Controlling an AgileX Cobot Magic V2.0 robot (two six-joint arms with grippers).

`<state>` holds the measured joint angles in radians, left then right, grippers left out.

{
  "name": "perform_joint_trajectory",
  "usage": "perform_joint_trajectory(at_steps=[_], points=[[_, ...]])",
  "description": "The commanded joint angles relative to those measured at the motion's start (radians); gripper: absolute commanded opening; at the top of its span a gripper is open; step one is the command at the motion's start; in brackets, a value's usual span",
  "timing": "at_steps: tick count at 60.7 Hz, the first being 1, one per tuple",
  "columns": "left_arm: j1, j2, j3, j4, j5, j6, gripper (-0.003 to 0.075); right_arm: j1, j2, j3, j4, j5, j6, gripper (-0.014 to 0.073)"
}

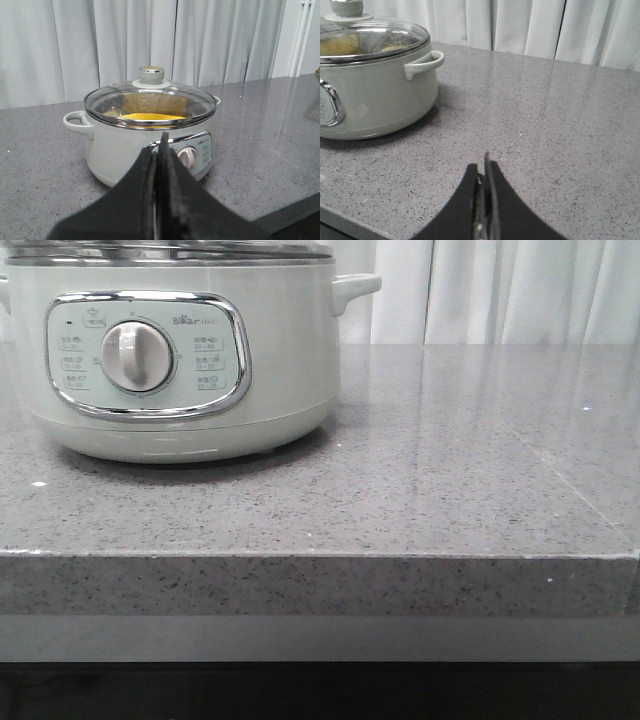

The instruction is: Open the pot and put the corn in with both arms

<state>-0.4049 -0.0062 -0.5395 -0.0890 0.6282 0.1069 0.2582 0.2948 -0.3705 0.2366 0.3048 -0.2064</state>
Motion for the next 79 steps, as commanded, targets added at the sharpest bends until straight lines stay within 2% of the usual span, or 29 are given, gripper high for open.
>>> perform_joint_trajectory(at_steps=[1, 14, 22, 35, 53, 65, 79], points=[[-0.005, -0.012, -0.008, -0.005, -0.083, -0.002, -0.0018, -0.004, 0.009, -0.028, -0.006, -0.089, -0.009, -0.0062], [-0.005, -0.012, 0.017, -0.007, -0.086, -0.002, -0.0018, -0.004, 0.009, -0.028, -0.006, -0.089, -0.009, -0.0062], [0.008, -0.012, 0.094, -0.010, -0.188, -0.002, -0.0018, -0.004, 0.009, -0.028, -0.006, -0.089, -0.009, -0.0062], [0.129, -0.012, 0.290, -0.037, -0.302, -0.002, -0.0018, -0.004, 0.009, -0.028, -0.006, -0.089, -0.009, -0.0062], [0.271, -0.014, 0.523, -0.083, -0.551, -0.002, -0.0018, -0.004, 0.009, -0.028, -0.006, -0.089, -0.009, -0.0062], [0.344, -0.023, 0.546, -0.100, -0.544, -0.002, -0.0018, -0.004, 0.010, -0.028, -0.006, -0.088, -0.009, -0.0062], [0.347, -0.023, 0.546, -0.100, -0.544, -0.002, -0.0018, -0.004, 0.010, -0.028, -0.006, -0.089, -0.009, -0.0062]])
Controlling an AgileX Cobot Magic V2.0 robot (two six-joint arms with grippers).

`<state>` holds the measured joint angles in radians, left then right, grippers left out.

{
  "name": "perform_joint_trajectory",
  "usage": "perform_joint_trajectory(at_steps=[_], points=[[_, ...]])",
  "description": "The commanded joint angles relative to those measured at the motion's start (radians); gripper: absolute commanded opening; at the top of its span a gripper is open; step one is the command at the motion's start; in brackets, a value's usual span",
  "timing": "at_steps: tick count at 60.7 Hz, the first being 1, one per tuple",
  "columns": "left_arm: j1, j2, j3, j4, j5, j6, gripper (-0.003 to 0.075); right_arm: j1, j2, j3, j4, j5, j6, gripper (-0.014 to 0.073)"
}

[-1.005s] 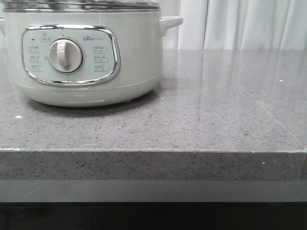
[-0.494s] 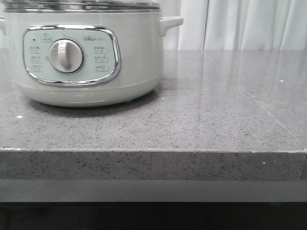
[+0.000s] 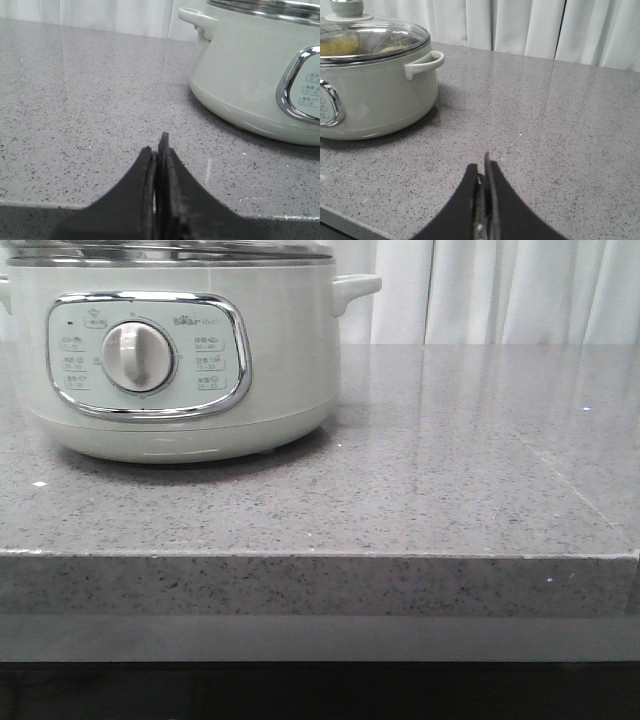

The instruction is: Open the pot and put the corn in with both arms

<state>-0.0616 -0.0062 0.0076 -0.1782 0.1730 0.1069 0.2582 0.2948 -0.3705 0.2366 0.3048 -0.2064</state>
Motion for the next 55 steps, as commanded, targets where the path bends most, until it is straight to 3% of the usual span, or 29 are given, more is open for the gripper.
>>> perform_joint_trajectory(at_steps=[1, 55], points=[[0.003, -0.023, -0.001, -0.011, -0.089, -0.002, -0.0018, -0.004, 0.010, -0.028, -0.006, -0.089, -0.009, -0.0062], [0.003, -0.022, -0.001, -0.011, -0.089, -0.002, -0.0018, -0.004, 0.010, -0.025, -0.006, -0.100, -0.009, -0.0062]])
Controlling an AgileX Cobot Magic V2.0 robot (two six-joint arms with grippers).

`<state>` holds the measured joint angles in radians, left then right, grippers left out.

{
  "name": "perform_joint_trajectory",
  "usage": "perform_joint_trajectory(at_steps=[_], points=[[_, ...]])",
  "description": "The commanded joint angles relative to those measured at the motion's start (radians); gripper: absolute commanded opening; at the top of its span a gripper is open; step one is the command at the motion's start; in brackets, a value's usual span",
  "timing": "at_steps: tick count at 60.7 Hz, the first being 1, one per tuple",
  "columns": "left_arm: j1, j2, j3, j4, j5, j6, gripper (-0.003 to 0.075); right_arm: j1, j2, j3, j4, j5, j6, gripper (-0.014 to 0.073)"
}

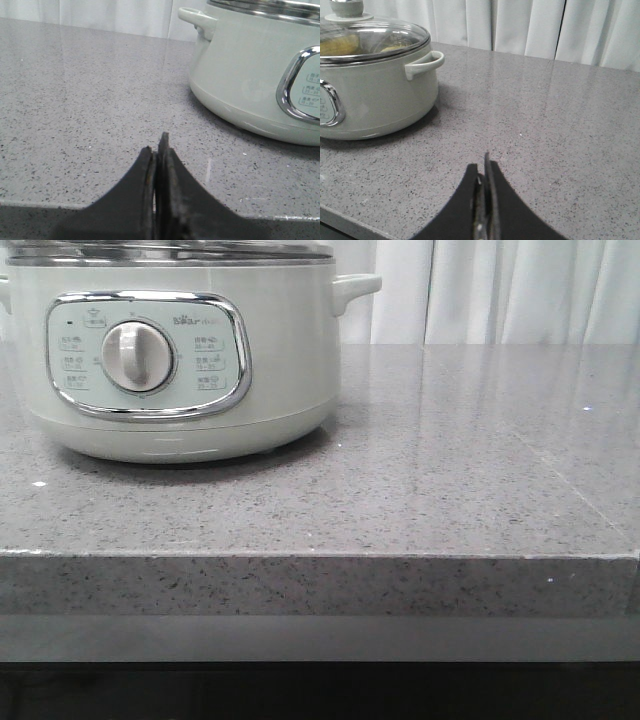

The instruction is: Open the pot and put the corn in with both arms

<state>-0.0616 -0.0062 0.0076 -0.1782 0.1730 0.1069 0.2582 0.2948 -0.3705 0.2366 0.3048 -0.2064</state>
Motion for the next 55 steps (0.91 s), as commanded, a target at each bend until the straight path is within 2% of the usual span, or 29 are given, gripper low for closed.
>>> perform_joint_trajectory(at_steps=[1, 10, 22, 37, 55], points=[[0.003, -0.022, -0.001, -0.011, -0.089, -0.002, -0.0018, -0.004, 0.010, -0.022, -0.006, -0.108, -0.009, -0.0062], [0.003, -0.022, -0.001, -0.011, -0.089, -0.002, -0.0018, -0.027, 0.000, 0.026, -0.072, -0.210, -0.009, -0.0062], [0.003, -0.022, -0.001, -0.011, -0.089, -0.002, -0.0018, -0.148, -0.118, 0.202, -0.101, -0.323, 0.010, -0.0062], [0.003, -0.022, -0.001, -0.011, -0.089, -0.002, -0.0018, -0.237, -0.325, 0.369, -0.101, -0.276, 0.082, -0.0062], [0.003, -0.022, -0.001, -0.011, -0.089, -0.002, -0.0018, -0.243, -0.326, 0.397, -0.057, -0.247, 0.083, -0.0062]])
